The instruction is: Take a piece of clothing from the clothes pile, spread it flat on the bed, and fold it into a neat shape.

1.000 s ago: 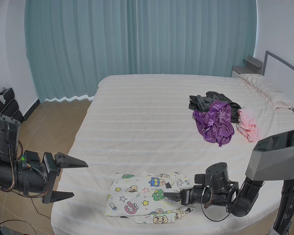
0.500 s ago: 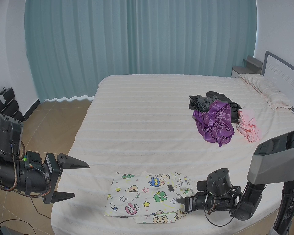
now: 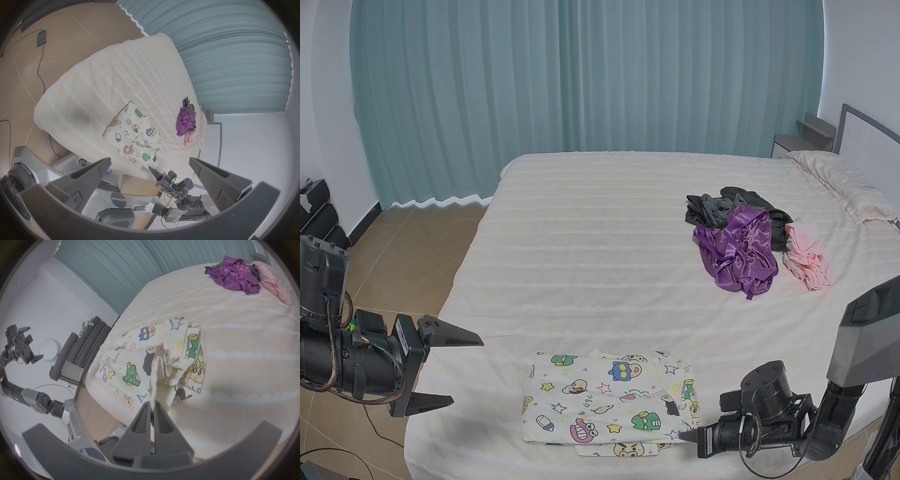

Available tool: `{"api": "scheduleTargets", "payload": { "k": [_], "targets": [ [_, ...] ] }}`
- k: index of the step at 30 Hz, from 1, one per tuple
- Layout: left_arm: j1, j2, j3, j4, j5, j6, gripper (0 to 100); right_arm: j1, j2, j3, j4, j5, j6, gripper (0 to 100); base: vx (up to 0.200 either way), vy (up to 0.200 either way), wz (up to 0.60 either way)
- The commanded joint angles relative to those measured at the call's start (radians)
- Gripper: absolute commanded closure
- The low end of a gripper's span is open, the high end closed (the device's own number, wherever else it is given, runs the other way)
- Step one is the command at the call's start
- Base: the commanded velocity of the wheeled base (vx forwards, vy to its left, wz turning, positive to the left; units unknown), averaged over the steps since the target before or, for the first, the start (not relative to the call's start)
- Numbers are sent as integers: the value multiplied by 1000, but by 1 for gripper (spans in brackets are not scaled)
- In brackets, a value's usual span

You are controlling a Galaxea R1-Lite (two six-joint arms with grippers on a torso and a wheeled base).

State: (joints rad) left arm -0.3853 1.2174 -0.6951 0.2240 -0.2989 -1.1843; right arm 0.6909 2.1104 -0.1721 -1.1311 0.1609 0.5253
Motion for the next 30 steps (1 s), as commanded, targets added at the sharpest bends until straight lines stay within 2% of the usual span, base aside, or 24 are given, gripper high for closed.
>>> {"api": "scheduleTargets", "payload": {
  "k": [1, 8, 13, 14, 18, 26, 30],
  "targets": [
    [0, 10, 8, -3, 0, 8, 0, 21, 33, 14, -6, 0, -1, 0, 0, 0, 0],
    [0, 22, 11, -5, 0, 8, 0, 4, -4, 60, -67, -6, -2, 0, 0, 0, 0],
    [0, 19, 9, -6, 1, 8, 0, -74, -47, 65, -179, 0, 2, 0, 0, 0, 0],
    [0, 17, 9, -6, 1, 9, 0, -111, -36, 31, -211, -1, 5, 0, 0, 0, 0],
    [0, 17, 9, -6, 1, 9, 0, -149, 22, -73, -208, -1, 19, 0, 0, 0, 0],
    [0, 22, 11, -6, 3, 9, 0, -140, 183, -184, -203, 2, 19, 0, 0, 0, 0],
    [0, 24, 11, -6, 3, 9, 0, -142, 201, -211, -202, 34, 19, 0, 0, 0, 0]
  ]
}}
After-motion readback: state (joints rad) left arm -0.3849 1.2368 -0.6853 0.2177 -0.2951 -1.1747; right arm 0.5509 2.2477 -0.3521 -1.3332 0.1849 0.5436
